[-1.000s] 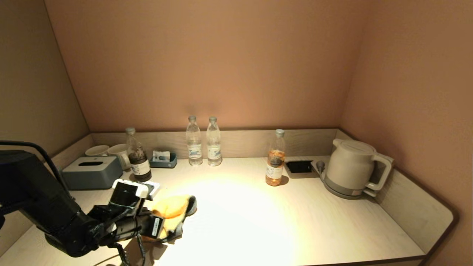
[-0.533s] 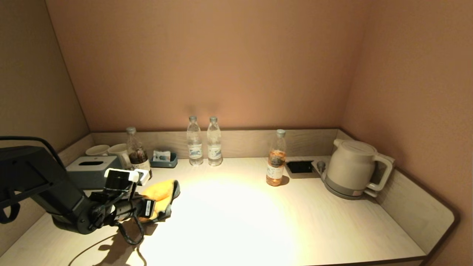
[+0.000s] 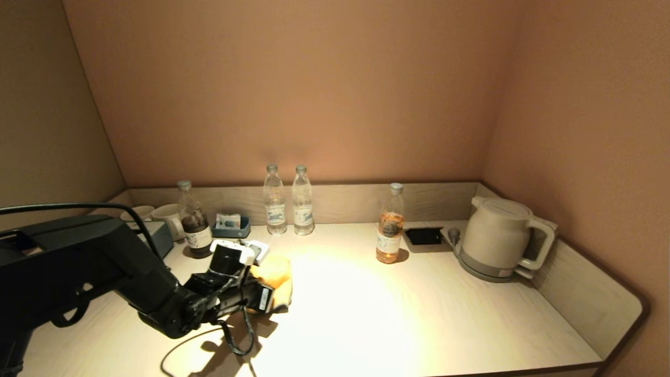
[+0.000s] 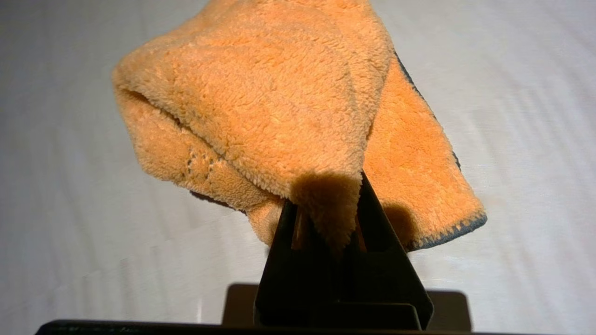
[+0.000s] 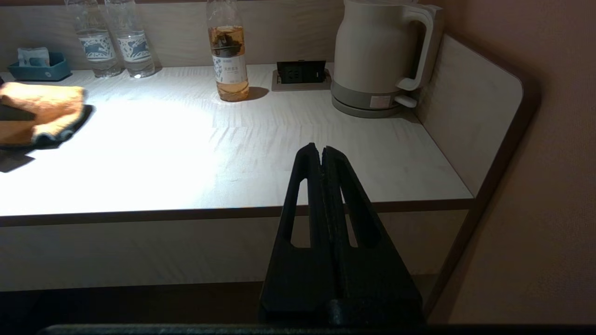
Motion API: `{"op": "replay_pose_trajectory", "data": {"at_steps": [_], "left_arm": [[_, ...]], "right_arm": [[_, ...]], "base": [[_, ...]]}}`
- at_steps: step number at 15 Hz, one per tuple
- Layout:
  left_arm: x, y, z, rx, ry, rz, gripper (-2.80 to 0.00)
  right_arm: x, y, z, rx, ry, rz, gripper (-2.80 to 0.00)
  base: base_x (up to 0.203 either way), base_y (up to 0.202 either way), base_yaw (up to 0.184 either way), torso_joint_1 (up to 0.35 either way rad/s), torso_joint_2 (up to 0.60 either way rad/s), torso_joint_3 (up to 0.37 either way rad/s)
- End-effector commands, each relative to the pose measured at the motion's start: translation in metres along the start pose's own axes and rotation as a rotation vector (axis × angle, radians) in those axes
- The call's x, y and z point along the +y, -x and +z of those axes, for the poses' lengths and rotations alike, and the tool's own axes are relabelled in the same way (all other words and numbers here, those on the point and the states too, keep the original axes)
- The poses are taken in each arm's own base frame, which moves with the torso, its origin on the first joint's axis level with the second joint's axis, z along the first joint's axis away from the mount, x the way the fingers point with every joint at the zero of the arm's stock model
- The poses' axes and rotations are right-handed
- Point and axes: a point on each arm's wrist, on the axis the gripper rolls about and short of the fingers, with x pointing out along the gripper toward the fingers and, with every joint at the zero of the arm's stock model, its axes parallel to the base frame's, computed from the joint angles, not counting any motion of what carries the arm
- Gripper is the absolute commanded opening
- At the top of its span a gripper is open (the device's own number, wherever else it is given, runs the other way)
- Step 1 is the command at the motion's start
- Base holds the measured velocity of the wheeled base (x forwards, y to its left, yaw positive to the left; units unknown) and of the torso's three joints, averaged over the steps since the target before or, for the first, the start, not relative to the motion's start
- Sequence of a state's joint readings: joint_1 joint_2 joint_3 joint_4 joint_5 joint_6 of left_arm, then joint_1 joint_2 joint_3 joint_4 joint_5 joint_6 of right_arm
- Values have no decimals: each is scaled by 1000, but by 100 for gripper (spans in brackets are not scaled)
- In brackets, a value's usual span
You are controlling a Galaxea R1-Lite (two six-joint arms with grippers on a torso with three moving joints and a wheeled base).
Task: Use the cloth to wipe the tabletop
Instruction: Sweep the stains on the table
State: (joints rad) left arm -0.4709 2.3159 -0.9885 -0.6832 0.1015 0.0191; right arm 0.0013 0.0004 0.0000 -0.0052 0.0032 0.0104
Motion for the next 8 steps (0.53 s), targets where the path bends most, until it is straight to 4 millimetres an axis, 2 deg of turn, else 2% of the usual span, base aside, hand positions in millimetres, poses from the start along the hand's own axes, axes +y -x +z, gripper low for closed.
{"op": "replay_pose_trajectory", "data": {"at_steps": [1,2,6,8], "left_arm": [[-48,1,9,-45,-65,-90,-280],[-65,4,9,-54,-88,-123,-280],[-97,11,18,-97,-126,-185,-280],[-106,13,21,-110,-134,-205,-280]], "right_arm": [[0,0,0,0,0,0,-280],[0,0,0,0,0,0,-280],[0,0,0,0,0,0,-280],[0,0,0,-1,0,0,-280]], "base": [[0,0,0,0,0,0],[0,0,0,0,0,0],[0,0,0,0,0,0],[0,0,0,0,0,0]]}}
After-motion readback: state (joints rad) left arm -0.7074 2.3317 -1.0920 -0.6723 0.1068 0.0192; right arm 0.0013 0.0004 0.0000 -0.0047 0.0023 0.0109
